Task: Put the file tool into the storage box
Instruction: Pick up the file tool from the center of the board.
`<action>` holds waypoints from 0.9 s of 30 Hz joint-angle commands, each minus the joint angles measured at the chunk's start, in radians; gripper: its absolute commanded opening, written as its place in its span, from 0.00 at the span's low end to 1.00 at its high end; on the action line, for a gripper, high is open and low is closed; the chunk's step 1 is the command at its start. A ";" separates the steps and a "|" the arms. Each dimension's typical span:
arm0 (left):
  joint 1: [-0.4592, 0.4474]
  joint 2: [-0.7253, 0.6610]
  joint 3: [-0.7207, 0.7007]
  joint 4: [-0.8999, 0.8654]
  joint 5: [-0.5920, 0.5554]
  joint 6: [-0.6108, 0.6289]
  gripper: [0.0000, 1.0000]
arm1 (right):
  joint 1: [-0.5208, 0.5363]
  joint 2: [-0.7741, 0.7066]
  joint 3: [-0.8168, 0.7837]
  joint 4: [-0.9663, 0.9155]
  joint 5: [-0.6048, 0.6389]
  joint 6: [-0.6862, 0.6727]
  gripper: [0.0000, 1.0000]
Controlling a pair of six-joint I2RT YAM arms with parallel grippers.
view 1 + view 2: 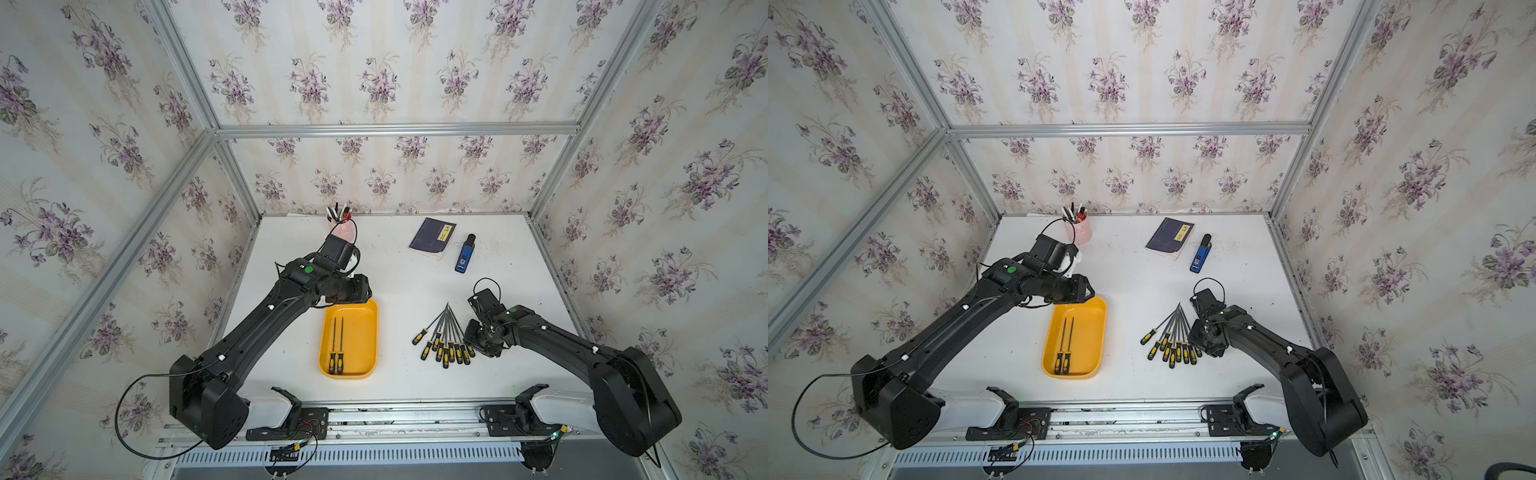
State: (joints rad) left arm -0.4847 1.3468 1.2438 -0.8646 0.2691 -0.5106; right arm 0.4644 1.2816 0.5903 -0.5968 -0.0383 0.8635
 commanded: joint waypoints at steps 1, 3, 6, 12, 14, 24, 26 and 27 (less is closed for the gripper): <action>0.000 0.002 -0.004 0.016 0.005 -0.006 0.53 | -0.003 0.006 -0.011 -0.064 0.062 0.027 0.44; 0.000 0.002 -0.004 0.016 0.004 -0.006 0.53 | -0.002 0.002 -0.008 -0.067 0.069 0.038 0.44; 0.000 0.003 -0.003 0.011 0.001 -0.003 0.52 | -0.009 -0.017 -0.005 -0.081 0.087 0.056 0.45; -0.001 0.004 -0.007 0.010 -0.004 -0.001 0.53 | -0.021 -0.072 0.006 -0.110 0.112 0.069 0.45; -0.001 0.005 -0.008 0.011 -0.001 -0.002 0.53 | -0.021 -0.097 0.001 -0.082 0.081 0.058 0.47; -0.001 0.018 0.000 0.018 0.009 -0.002 0.53 | -0.021 -0.085 -0.004 -0.059 0.013 -0.014 0.51; -0.001 0.018 -0.005 0.023 0.008 -0.006 0.53 | -0.020 -0.052 0.000 -0.075 0.021 -0.024 0.51; -0.001 0.017 -0.007 0.024 0.009 -0.005 0.53 | -0.020 -0.042 0.002 -0.082 0.029 -0.028 0.50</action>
State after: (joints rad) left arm -0.4850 1.3640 1.2377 -0.8619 0.2699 -0.5133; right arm 0.4438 1.2198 0.5850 -0.6544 -0.0170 0.8631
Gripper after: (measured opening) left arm 0.527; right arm 0.504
